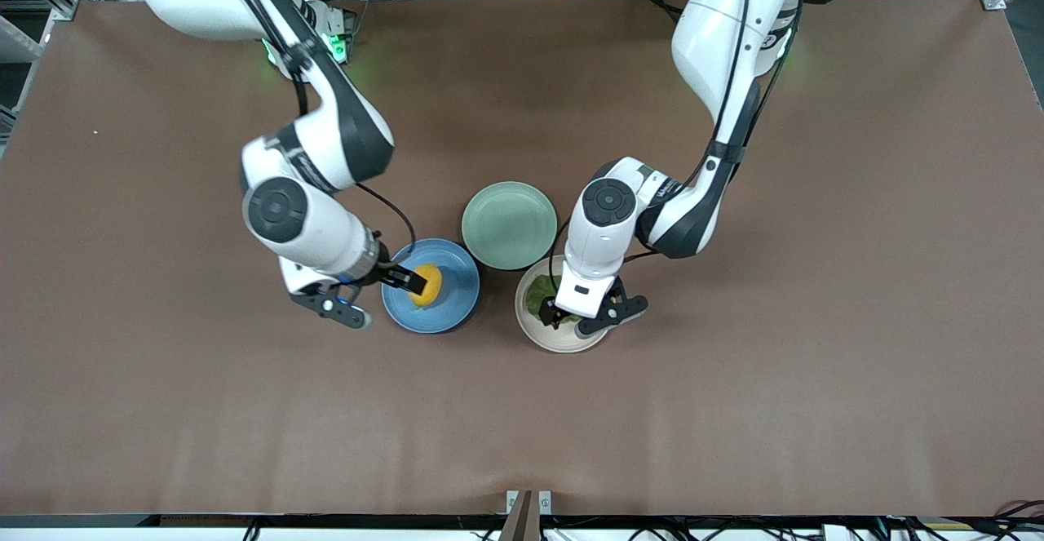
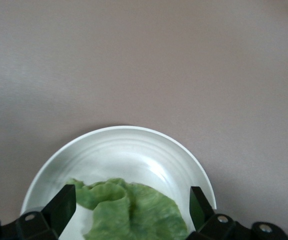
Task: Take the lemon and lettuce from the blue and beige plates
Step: 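Lower the right gripper onto the lemon while the left gripper descends to lettuce, then close the right gripper on the lemon while the left gripper grasps lettuce, then lift the lemon with the right gripper while the left gripper lifts lettuce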
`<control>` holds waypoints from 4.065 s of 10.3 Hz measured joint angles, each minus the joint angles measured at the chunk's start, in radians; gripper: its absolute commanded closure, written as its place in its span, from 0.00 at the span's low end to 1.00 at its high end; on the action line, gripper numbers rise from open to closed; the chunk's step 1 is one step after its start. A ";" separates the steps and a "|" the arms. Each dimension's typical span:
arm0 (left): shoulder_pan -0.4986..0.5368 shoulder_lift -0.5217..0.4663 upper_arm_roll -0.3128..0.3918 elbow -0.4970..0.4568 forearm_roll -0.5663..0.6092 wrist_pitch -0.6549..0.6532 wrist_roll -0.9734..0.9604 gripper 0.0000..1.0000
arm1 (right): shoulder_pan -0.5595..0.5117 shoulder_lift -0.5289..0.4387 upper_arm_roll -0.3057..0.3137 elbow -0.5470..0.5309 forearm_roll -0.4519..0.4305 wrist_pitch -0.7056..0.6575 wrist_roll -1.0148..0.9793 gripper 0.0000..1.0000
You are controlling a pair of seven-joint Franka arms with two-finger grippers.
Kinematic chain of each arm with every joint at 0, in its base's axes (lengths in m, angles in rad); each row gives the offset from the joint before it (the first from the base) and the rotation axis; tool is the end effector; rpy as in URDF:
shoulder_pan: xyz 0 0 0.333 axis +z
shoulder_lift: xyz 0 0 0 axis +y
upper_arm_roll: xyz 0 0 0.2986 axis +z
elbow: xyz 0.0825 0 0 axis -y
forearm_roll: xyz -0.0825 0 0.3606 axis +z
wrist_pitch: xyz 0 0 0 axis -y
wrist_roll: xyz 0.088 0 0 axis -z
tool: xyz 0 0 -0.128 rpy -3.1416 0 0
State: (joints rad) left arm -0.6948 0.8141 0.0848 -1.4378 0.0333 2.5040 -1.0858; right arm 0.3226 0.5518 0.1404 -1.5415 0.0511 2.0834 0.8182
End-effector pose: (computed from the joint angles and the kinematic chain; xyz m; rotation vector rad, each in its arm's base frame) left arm 0.5860 -0.4238 0.2146 2.9205 0.6182 0.3437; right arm 0.6009 0.2904 0.3100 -2.9870 0.6068 0.1139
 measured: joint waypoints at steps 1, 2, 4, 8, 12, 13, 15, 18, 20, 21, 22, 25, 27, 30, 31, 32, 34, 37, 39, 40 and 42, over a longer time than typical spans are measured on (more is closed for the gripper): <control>-0.007 0.015 0.001 0.001 0.000 0.020 0.000 0.00 | 0.008 0.030 0.000 -0.004 -0.007 0.043 0.000 0.00; -0.014 0.029 0.001 0.001 0.000 0.033 0.000 0.00 | 0.013 0.053 0.000 -0.022 -0.025 0.093 0.000 0.00; -0.024 0.046 0.001 0.003 0.001 0.044 0.000 0.00 | 0.019 0.075 0.000 -0.070 -0.055 0.176 0.000 0.00; -0.034 0.050 0.000 0.003 0.023 0.044 0.000 0.00 | 0.040 0.104 0.000 -0.140 -0.076 0.293 0.000 0.00; -0.045 0.052 0.000 0.003 0.024 -0.002 0.007 0.00 | 0.045 0.116 0.000 -0.172 -0.112 0.308 0.000 0.23; -0.045 0.053 0.000 0.002 0.024 -0.013 0.011 0.00 | 0.046 0.117 0.000 -0.177 -0.113 0.308 0.000 0.35; -0.045 0.054 0.000 0.002 0.024 -0.028 0.022 0.00 | 0.051 0.121 0.001 -0.180 -0.114 0.309 0.000 0.64; -0.048 0.062 -0.004 -0.005 0.025 -0.040 0.035 0.00 | 0.051 0.120 0.000 -0.178 -0.114 0.307 0.013 0.84; -0.055 0.070 -0.006 -0.005 0.025 -0.049 0.039 0.89 | 0.050 0.117 -0.005 -0.151 -0.114 0.243 0.013 0.84; -0.056 0.071 -0.006 -0.004 0.025 -0.067 0.039 1.00 | 0.041 0.111 -0.006 -0.114 -0.114 0.173 0.012 0.84; -0.056 0.068 -0.006 0.003 0.025 -0.084 0.039 1.00 | 0.028 0.098 -0.006 -0.073 -0.113 0.111 -0.002 0.84; -0.061 0.061 -0.007 0.016 0.025 -0.124 0.039 1.00 | -0.055 -0.006 -0.006 -0.041 -0.058 -0.030 -0.175 0.84; -0.062 0.053 -0.007 0.019 0.025 -0.168 0.039 1.00 | -0.127 -0.056 -0.008 -0.046 -0.051 -0.090 -0.301 0.84; -0.057 -0.010 -0.003 0.030 0.025 -0.243 0.039 1.00 | -0.225 -0.096 -0.021 -0.105 -0.051 -0.101 -0.487 0.84; -0.053 -0.044 -0.001 0.032 0.025 -0.270 0.039 1.00 | -0.253 -0.106 -0.039 -0.133 -0.051 -0.100 -0.557 0.84; -0.048 -0.074 0.002 0.032 0.025 -0.293 0.039 1.00 | -0.279 -0.112 -0.059 -0.156 -0.051 -0.098 -0.622 0.83; -0.017 -0.124 0.008 0.033 0.025 -0.342 0.039 1.00 | -0.310 -0.117 -0.105 -0.195 -0.051 -0.077 -0.713 0.83; 0.076 -0.176 0.010 0.033 0.025 -0.397 0.073 1.00 | -0.328 -0.117 -0.139 -0.296 -0.051 0.071 -0.797 0.83; 0.147 -0.214 0.009 0.033 0.024 -0.442 0.156 1.00 | -0.332 -0.116 -0.160 -0.365 -0.051 0.151 -0.856 0.83; 0.179 -0.230 0.009 0.033 0.022 -0.467 0.213 1.00 | -0.336 -0.116 -0.173 -0.386 -0.051 0.184 -0.893 0.83; 0.239 -0.238 0.008 0.031 0.018 -0.491 0.323 1.00 | -0.345 -0.109 -0.190 -0.430 -0.051 0.257 -0.934 0.81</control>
State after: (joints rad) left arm -0.4560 0.5758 0.0931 -1.4068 0.0518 2.0133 -0.7626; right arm -0.0221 0.4427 -0.0498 -1.9711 -0.0002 2.3403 -0.1159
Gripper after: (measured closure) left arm 0.969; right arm 0.357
